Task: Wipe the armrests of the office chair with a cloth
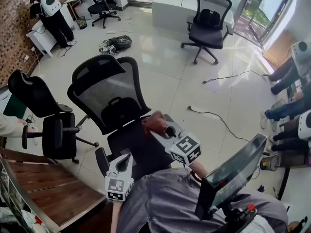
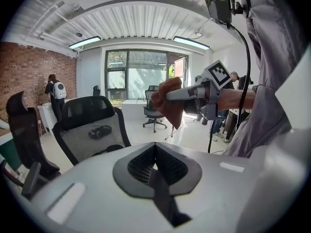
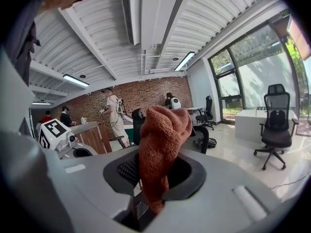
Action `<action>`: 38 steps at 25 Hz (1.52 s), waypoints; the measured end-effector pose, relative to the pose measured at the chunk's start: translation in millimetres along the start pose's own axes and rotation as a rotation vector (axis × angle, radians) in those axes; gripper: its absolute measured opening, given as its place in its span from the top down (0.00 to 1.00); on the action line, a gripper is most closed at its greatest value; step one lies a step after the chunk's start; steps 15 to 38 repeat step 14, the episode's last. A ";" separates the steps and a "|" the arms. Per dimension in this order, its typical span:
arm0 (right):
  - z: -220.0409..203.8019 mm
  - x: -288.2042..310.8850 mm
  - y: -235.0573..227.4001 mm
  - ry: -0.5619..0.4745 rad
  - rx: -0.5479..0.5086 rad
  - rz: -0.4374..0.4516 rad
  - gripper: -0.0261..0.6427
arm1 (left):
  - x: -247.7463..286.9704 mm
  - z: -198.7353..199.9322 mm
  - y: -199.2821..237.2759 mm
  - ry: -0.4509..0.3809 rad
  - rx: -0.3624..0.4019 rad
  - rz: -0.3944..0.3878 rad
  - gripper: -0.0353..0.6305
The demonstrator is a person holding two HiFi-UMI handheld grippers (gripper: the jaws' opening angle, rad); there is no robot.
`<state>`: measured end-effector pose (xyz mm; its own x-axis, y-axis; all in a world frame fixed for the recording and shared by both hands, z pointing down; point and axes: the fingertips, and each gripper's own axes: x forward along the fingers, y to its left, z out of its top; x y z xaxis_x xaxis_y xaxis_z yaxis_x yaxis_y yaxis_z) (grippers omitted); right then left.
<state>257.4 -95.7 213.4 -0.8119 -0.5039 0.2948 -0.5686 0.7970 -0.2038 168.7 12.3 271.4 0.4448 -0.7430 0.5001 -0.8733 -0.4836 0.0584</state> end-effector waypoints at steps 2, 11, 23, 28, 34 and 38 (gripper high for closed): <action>2.2 1.7 2.3 -0.003 -0.010 0.005 0.82 | -1.1 -1.3 0.9 0.000 -0.004 0.004 0.93; 2.5 5.7 6.8 -0.001 -0.026 0.028 0.82 | -1.3 4.2 4.2 -0.001 -0.002 0.019 0.93; 4.0 5.8 6.6 0.001 -0.030 0.030 0.82 | -1.1 7.3 4.0 -0.003 -0.002 0.016 0.93; 4.0 5.8 6.6 0.001 -0.030 0.030 0.82 | -1.1 7.3 4.0 -0.003 -0.002 0.016 0.93; 4.0 5.8 6.6 0.001 -0.030 0.030 0.82 | -1.1 7.3 4.0 -0.003 -0.002 0.016 0.93; 4.0 5.8 6.6 0.001 -0.030 0.030 0.82 | -1.1 7.3 4.0 -0.003 -0.002 0.016 0.93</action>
